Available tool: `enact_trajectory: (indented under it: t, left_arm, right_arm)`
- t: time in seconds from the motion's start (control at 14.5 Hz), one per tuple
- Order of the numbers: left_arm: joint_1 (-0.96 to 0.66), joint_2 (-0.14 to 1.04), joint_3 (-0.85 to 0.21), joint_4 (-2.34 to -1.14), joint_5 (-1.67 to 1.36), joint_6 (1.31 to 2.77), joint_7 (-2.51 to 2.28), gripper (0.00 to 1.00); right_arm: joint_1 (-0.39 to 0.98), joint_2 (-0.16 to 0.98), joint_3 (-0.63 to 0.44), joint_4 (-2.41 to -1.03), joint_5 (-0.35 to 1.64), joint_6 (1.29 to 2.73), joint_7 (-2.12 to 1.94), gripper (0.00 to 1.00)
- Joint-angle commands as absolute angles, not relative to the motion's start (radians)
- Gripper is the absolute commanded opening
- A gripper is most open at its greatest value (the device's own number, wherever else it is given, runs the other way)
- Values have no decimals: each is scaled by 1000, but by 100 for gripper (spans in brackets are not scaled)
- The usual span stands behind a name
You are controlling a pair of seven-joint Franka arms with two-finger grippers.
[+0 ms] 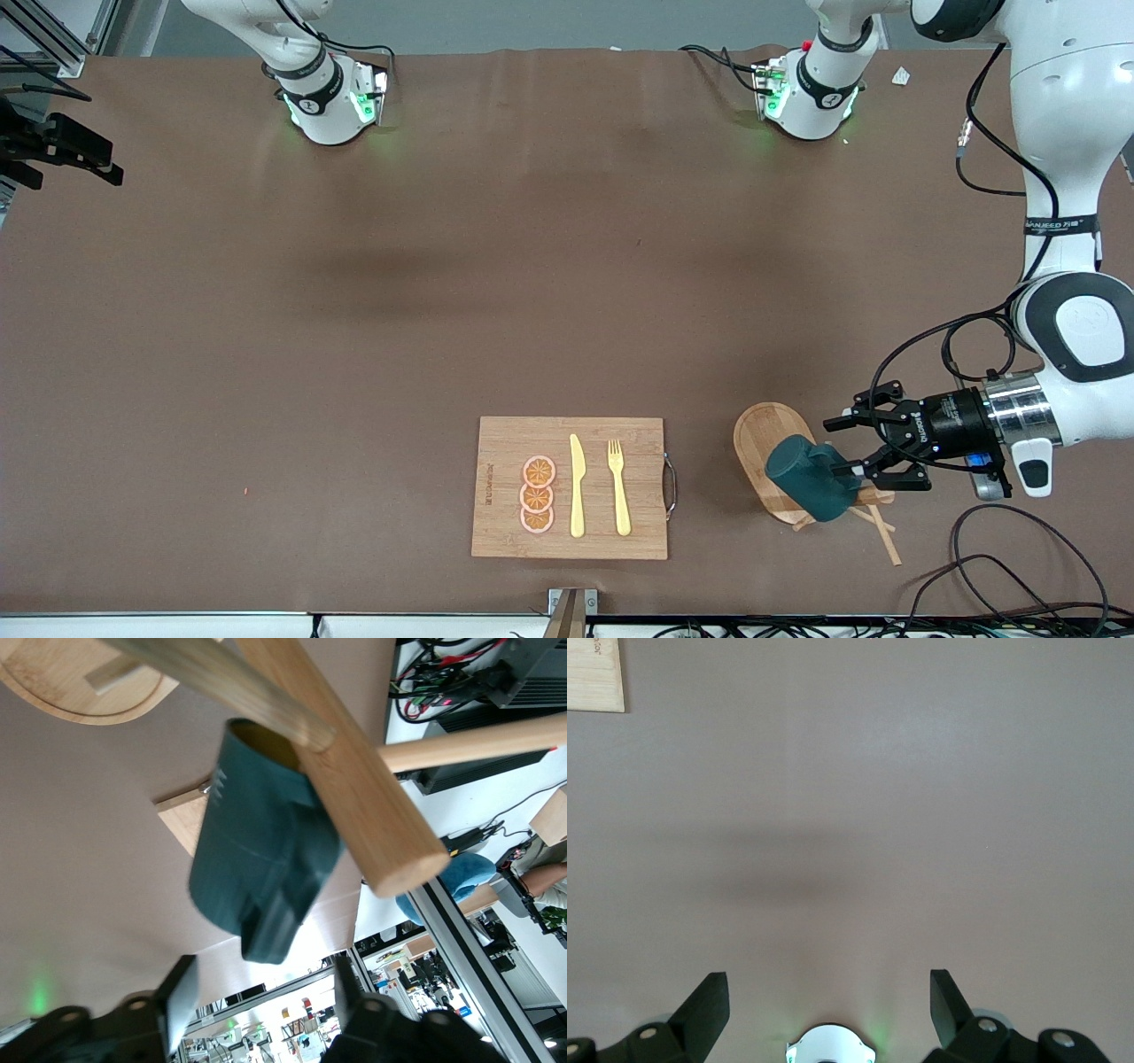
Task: Pass cup and hang on rack
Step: 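Open the left gripper to release the mug handle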
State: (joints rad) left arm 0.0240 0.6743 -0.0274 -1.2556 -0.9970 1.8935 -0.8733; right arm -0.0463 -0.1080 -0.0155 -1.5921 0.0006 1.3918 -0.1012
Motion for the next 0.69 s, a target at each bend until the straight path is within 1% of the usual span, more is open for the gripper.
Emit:
enact_trajectory:
  t: [0.0, 0.28, 0.62]
  left_arm:
    - [-3, 644, -21, -1247, -953, 1913, -876, 100]
    - [-5, 586, -35, -1249, -838, 1904, -900, 100]
    - [-109, 479, -37, -1253, -534, 1893, -902, 100]
  right_arm:
    - [-46, -132, -15, -1615, 17, 1394, -97, 100]
    - [-48, -132, -15, -1617, 17, 1393, -98, 100]
    - [-48, -132, -15, -1615, 15, 1394, -98, 100]
